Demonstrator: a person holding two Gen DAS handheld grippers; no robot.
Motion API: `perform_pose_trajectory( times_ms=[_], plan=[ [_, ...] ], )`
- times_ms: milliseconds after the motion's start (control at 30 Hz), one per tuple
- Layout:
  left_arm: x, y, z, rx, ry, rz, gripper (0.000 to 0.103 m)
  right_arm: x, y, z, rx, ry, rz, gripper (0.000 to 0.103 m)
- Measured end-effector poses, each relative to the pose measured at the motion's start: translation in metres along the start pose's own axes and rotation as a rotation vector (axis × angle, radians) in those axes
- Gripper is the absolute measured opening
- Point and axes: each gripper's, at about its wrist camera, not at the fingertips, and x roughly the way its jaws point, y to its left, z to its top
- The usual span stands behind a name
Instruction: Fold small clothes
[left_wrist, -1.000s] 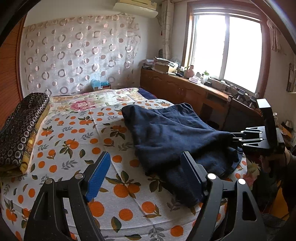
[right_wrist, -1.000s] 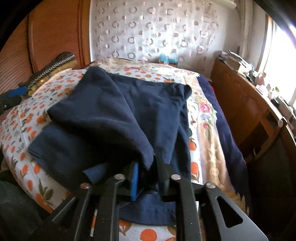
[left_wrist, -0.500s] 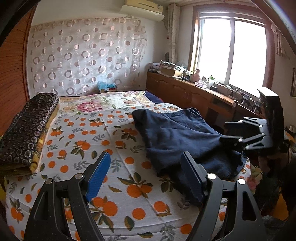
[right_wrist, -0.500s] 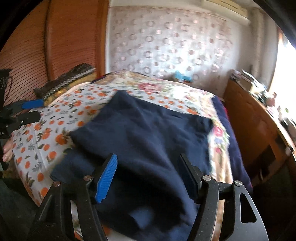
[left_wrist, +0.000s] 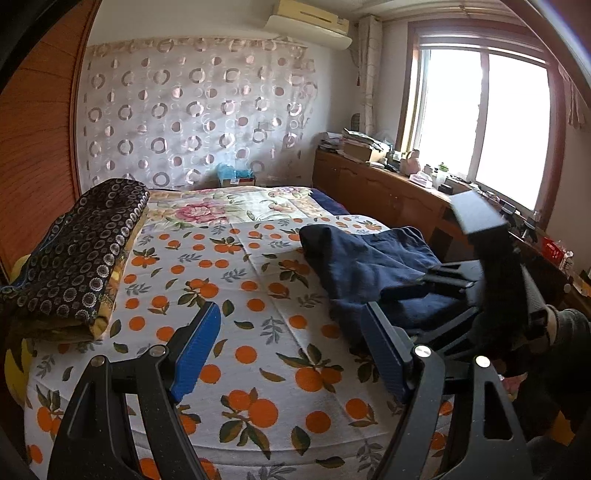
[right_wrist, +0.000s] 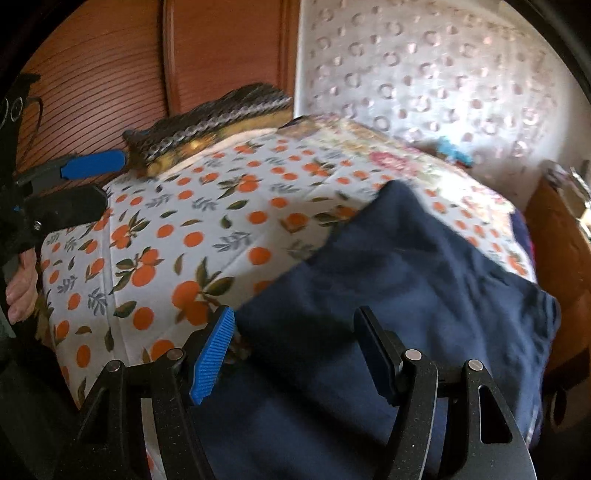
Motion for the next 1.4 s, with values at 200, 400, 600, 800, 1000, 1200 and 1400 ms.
perform_pose_trajectory(
  times_ms=[200, 400, 600, 800, 1000, 1200, 1400],
  plan=[
    [0.001, 0.004, -0.001, -0.008, 0.002, 0.0, 0.079, 0.026, 0.001, 0.005, -0.036, 0.059, -0.013, 0.069],
    [0.003, 0.002, -0.002, -0.003, 0.008, -0.003, 0.079, 0.025, 0.001, 0.004, -0.032, 0.045, -0.058, 0.049],
    [0.004, 0.001, -0.004, 0.004, 0.013, -0.008, 0.079, 0.003, -0.019, 0.014, 0.031, -0.028, -0.029, 0.012],
    [0.007, -0.001, -0.006, 0.004, 0.023, -0.016, 0.079, -0.037, -0.071, 0.035, 0.125, -0.136, -0.121, 0.012],
    [0.009, -0.005, -0.008, 0.013, 0.027, -0.029, 0.079, -0.041, -0.13, 0.044, 0.173, -0.112, -0.306, 0.012],
    [0.015, -0.015, -0.013, 0.037, 0.048, -0.043, 0.079, -0.008, -0.179, 0.044, 0.248, -0.021, -0.443, 0.012],
    [0.019, -0.021, -0.016, 0.05, 0.064, -0.051, 0.079, 0.027, -0.198, 0.046, 0.316, 0.08, -0.634, 0.018]
  ],
)
